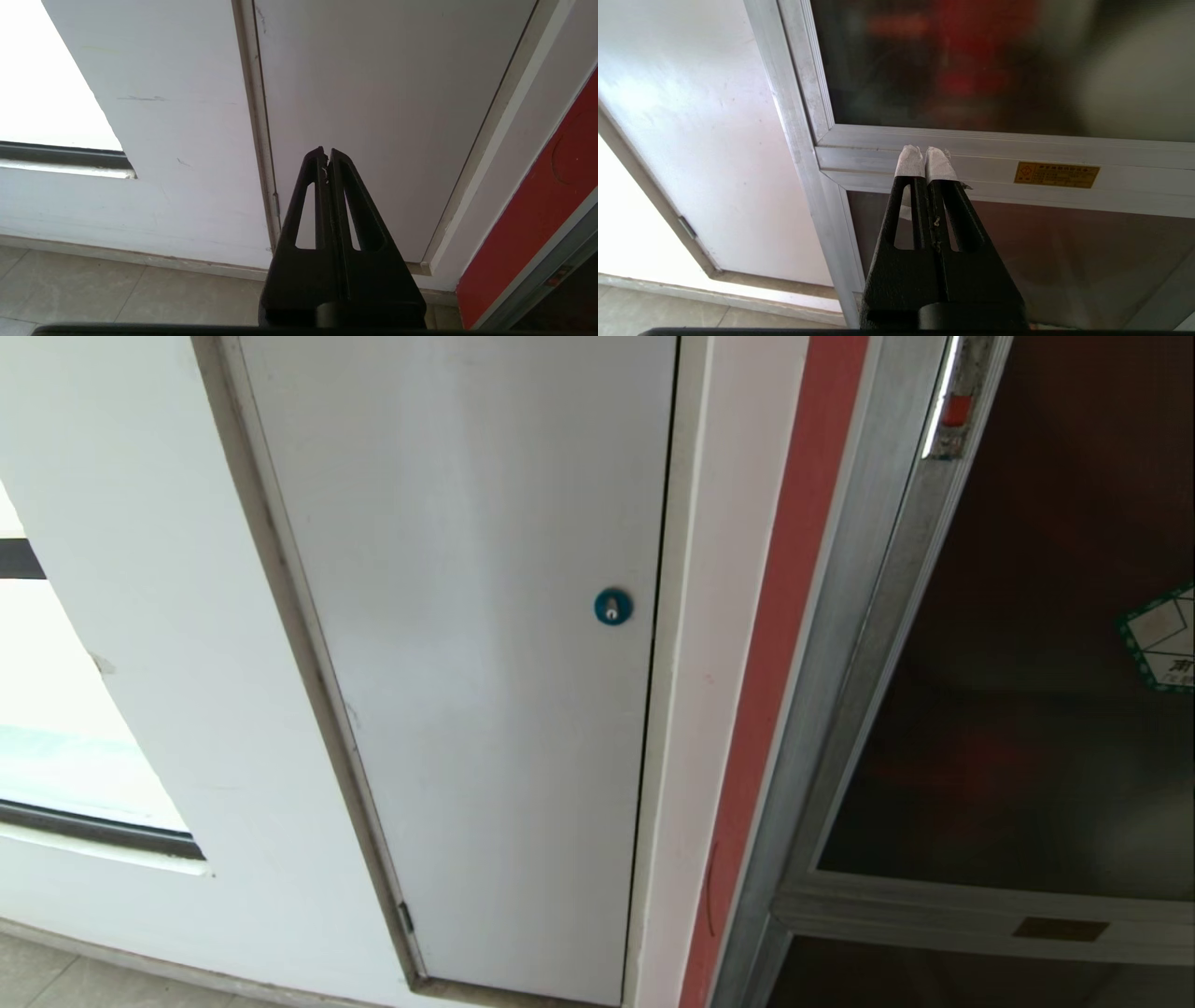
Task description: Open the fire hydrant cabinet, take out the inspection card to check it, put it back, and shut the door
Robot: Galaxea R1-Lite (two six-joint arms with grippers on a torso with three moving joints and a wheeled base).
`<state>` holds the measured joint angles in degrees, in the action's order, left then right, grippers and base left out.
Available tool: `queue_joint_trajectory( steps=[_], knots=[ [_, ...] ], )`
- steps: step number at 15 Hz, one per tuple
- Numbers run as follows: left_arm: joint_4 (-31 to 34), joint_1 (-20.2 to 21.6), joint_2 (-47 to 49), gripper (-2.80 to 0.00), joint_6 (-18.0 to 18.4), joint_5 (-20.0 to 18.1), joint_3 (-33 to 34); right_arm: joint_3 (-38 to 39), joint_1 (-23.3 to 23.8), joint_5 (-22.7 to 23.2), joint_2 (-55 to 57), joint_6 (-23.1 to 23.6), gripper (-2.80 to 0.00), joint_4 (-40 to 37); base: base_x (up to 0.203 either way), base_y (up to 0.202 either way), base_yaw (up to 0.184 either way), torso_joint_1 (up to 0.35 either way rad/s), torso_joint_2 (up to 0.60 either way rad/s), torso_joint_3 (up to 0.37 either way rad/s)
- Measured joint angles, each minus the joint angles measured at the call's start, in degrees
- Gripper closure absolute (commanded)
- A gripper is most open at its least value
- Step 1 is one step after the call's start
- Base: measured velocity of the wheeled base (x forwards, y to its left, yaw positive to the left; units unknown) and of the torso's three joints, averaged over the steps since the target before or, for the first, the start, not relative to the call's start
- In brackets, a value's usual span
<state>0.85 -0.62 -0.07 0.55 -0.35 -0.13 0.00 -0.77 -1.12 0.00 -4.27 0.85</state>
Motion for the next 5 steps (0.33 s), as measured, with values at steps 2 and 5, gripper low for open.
queue_joint_trajectory(
  steps=[2,5],
  knots=[
    [0.02,0.00,0.00,0.00,-0.02,0.00,0.00,0.00,0.00,-0.02,0.00,0.03,0.00,0.00,0.000,0.000,0.000,0.000,0.00,0.000],
    [0.02,0.00,0.00,0.00,-0.01,0.02,0.00,0.00,0.00,-0.02,0.00,0.05,0.00,0.00,0.000,0.000,0.000,0.000,0.00,0.000]
  ],
)
